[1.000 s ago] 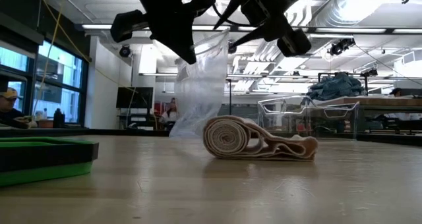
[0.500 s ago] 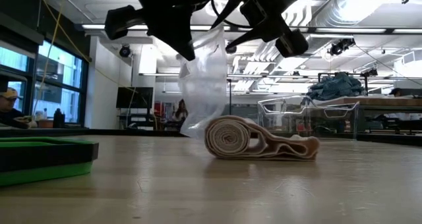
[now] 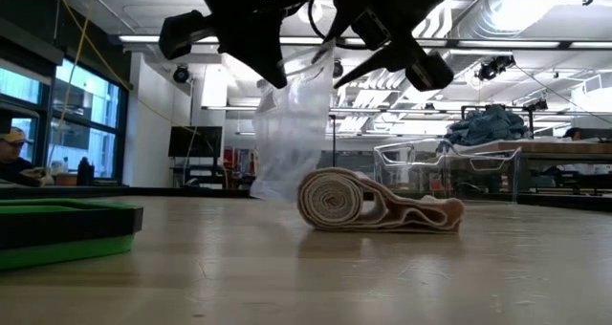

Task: Roll bandage
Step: Put the rolled white bandage into the transparent zip bag

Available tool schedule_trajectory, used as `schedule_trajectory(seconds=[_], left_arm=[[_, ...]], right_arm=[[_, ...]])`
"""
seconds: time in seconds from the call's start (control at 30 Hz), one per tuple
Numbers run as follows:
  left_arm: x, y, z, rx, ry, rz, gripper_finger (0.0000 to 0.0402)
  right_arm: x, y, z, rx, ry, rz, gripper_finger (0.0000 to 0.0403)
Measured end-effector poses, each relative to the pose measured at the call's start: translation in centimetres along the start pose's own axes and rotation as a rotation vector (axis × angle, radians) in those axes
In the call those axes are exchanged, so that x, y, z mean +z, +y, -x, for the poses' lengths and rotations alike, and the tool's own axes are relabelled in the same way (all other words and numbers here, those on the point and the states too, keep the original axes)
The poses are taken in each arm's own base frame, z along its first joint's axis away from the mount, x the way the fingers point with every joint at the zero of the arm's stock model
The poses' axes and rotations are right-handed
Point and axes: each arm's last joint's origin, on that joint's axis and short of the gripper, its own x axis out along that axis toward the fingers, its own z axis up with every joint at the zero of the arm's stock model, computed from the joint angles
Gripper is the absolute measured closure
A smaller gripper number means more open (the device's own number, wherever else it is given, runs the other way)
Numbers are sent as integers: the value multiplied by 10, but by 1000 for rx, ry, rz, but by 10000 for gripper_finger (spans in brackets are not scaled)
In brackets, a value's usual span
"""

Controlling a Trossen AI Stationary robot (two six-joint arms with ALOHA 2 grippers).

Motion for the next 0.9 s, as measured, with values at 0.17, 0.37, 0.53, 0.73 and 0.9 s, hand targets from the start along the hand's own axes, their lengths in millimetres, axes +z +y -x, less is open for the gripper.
schedule_trajectory(seconds=[0.17,0.37,0.53,0.73,0.9], left_arm=[[2,3,0,30,-20,44,401],[4,9,5,52,-31,79,401],[6,15,13,45,-36,228,401],[4,23,27,-120,-110,429,385],[-7,24,31,-261,-71,520,353]], right_arm=[[-1,-2,0,-24,0,53,317],[0,-4,0,-47,-23,118,395],[-1,-4,0,-49,-16,148,401],[-1,-4,0,-49,-8,246,402],[-1,-5,0,-51,1,346,402]])
